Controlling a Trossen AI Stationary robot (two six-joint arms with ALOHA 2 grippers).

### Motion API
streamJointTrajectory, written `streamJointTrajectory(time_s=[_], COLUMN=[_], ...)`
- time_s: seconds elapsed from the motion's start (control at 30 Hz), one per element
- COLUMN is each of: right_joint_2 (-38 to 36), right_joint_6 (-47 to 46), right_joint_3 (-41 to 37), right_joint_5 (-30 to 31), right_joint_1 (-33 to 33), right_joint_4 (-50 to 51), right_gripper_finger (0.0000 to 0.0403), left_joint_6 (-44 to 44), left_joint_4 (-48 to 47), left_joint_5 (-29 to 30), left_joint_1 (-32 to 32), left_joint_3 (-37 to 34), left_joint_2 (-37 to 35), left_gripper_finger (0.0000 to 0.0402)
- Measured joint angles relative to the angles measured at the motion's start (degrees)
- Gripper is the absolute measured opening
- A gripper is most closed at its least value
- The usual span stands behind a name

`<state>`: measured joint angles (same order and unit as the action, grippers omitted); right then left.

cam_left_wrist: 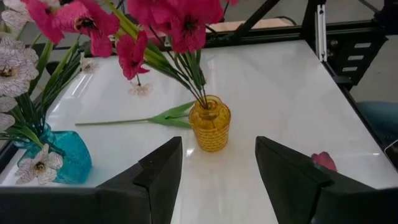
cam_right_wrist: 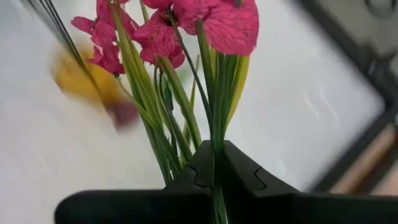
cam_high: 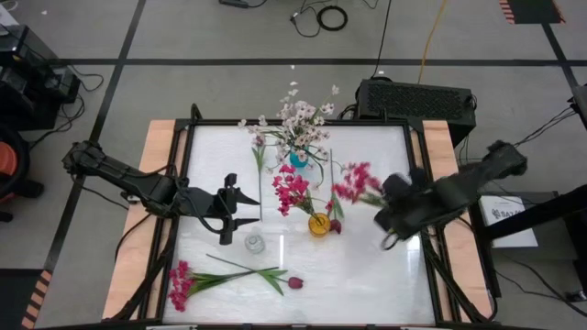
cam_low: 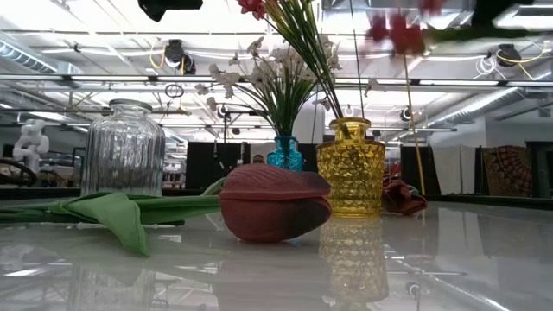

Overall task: Sort flowers into vase by color
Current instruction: Put the right pink flowers into the yellow vase

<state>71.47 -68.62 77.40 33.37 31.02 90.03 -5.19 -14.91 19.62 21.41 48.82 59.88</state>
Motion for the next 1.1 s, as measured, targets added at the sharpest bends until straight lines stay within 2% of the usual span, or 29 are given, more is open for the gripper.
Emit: streamJointTrajectory(time_s=[0.17,0.33,0.53,0.73,0.83,0.9,1.0,1.1], right_joint_2=[-8.74,-12.39,-10.75,-5.55,-2.79,-1.13,0.64,1.53], right_joint_6=[-0.11,4.97,13.59,32.31,43.68,51.91,62.40,68.98], right_joint_3=[0.66,-1.16,-1.43,-1.46,-1.46,-1.46,-1.48,-1.48], right_joint_5=[20.85,39.53,49.91,53.64,52.15,47.12,34.99,28.79], right_joint_1=[5.20,9.17,9.61,9.01,8.04,6.88,5.47,4.72], right_joint_4=[-3.30,-14.58,-31.05,-54.77,-67.61,-76.26,-88.08,-96.79], right_gripper_finger=[0.0002,0.0009,0.0014,0.0015,0.0015,0.0015,0.0015,0.0015], left_joint_6=[-0.04,0.11,1.92,6.54,8.88,10.58,12.98,13.22], left_joint_4=[2.83,7.52,16.02,28.01,34.83,38.37,42.27,45.23], left_joint_5=[0.10,0.17,0.01,-4.57,-6.40,-6.54,-6.51,-6.49], left_joint_1=[0.00,0.00,0.21,1.89,2.66,2.99,3.06,3.06], left_joint_3=[0.00,0.00,-0.01,-0.01,-0.02,-0.02,-0.02,-0.02], left_joint_2=[-0.02,0.00,0.02,2.51,5.71,8.00,10.90,12.34], left_gripper_finger=[0.0211,0.0211,0.0211,0.0211,0.0211,0.0211,0.0211,0.0211])
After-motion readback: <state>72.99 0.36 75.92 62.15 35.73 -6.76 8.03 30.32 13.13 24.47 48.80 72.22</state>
